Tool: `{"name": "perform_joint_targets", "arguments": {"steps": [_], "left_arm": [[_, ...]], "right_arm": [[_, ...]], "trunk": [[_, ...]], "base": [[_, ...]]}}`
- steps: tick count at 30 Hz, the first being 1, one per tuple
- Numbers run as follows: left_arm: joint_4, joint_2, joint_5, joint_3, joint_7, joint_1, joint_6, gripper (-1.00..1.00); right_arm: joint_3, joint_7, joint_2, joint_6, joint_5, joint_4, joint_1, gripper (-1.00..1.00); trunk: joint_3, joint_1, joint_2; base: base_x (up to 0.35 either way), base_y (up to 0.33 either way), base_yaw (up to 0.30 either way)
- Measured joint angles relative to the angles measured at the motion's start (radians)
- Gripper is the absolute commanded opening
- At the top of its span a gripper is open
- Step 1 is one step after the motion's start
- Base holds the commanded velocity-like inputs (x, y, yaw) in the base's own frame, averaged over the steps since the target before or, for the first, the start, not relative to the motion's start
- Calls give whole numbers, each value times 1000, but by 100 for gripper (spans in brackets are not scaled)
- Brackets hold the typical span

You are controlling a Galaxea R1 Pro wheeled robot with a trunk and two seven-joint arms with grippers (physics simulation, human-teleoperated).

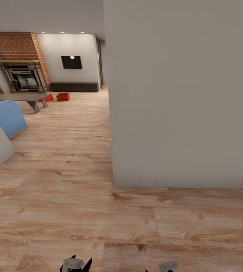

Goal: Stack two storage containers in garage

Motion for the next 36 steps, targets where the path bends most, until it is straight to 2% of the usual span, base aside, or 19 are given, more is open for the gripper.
{"name": "perform_joint_targets", "arguments": {"steps": [36], "left_arm": [[0, 0, 0, 0, 0, 0, 0, 100]], "right_arm": [[0, 0, 0, 0, 0, 0, 0, 100]], "trunk": [[0, 0, 0]], "base": [[255, 237, 0]]}}
